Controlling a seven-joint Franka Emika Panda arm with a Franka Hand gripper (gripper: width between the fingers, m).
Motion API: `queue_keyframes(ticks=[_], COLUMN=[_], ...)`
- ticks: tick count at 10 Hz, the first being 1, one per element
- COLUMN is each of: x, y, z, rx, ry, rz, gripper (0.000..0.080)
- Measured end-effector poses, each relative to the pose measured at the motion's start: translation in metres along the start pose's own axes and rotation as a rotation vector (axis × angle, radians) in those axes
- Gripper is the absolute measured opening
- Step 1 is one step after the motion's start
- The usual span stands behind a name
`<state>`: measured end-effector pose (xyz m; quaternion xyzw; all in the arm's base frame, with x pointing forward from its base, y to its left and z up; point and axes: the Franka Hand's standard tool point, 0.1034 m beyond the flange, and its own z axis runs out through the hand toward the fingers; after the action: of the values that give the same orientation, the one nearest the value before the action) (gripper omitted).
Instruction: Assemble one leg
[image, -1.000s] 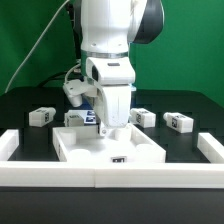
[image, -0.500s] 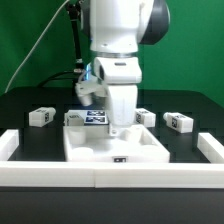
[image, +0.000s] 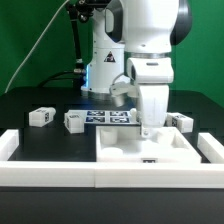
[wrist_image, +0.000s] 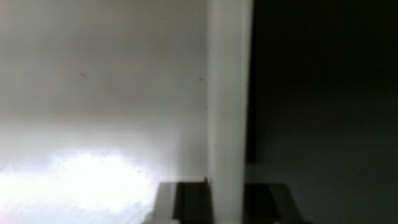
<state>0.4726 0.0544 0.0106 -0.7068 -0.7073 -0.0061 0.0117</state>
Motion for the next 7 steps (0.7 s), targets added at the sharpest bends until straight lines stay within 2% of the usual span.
queue_keyframes(ticks=[3,5,7], x=[0.02,0.027,0.027], y=[0.016,0.018,0.018], z=[0.0,0.0,0.0], rx=[-0.018,-0.006,-0.004], ry=[0.011,0.008,0.008], rz=[-0.014,0.0,0.005], gripper=[0.0061,0.0061,0.0061])
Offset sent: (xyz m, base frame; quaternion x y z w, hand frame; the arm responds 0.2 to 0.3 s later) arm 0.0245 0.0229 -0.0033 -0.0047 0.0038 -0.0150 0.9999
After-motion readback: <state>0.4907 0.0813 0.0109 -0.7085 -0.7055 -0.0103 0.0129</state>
